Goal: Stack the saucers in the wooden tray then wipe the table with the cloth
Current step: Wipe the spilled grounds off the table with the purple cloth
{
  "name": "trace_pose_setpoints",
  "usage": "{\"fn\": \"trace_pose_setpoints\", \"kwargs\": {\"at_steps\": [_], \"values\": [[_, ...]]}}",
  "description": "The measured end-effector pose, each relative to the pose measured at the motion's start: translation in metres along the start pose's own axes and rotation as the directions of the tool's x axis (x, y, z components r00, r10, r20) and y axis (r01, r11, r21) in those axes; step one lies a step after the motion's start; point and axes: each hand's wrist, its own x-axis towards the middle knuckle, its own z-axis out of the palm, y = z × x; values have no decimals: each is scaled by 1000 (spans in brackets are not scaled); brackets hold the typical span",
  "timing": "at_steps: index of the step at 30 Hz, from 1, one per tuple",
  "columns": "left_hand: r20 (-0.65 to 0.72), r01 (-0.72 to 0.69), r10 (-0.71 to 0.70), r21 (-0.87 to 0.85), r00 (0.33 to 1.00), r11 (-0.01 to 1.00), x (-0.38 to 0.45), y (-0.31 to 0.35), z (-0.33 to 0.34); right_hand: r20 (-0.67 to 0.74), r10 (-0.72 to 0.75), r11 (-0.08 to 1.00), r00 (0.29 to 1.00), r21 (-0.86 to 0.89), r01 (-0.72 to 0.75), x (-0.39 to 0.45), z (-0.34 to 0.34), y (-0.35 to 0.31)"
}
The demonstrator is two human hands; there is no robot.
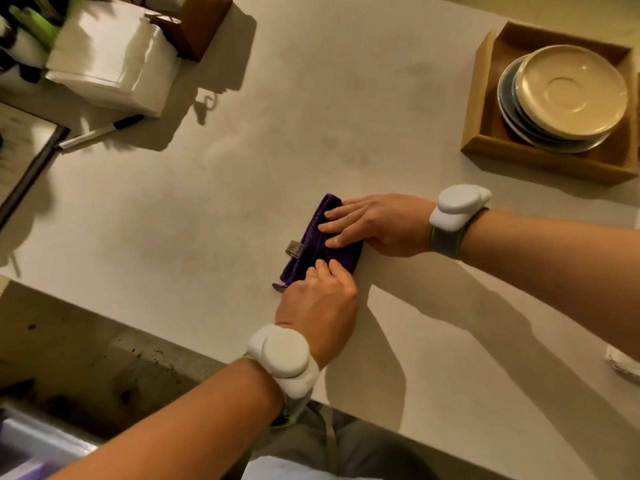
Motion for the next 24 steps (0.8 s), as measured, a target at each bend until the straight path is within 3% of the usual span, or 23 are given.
{"fn": "trace_pose_setpoints", "kwargs": {"at_steps": [8, 13, 19, 24], "values": [[24, 9, -6, -120, 1000, 993, 24, 58, -6, 35, 88, 995, 995, 39, -89, -48, -6, 24], [-12, -65, 64, -88, 998, 994, 32, 78, -8, -53, 238, 968, 970, 95, -232, -88, 6, 28], [-92, -269, 271, 32, 958, 963, 22, 59, -3, -223, 454, 887, 862, 205, -414, -117, 45, -8], [-77, -494, 507, 143, 859, 858, -3, 43, 11, -323, 569, 822, 757, 258, -508, -135, 90, -67]]}}
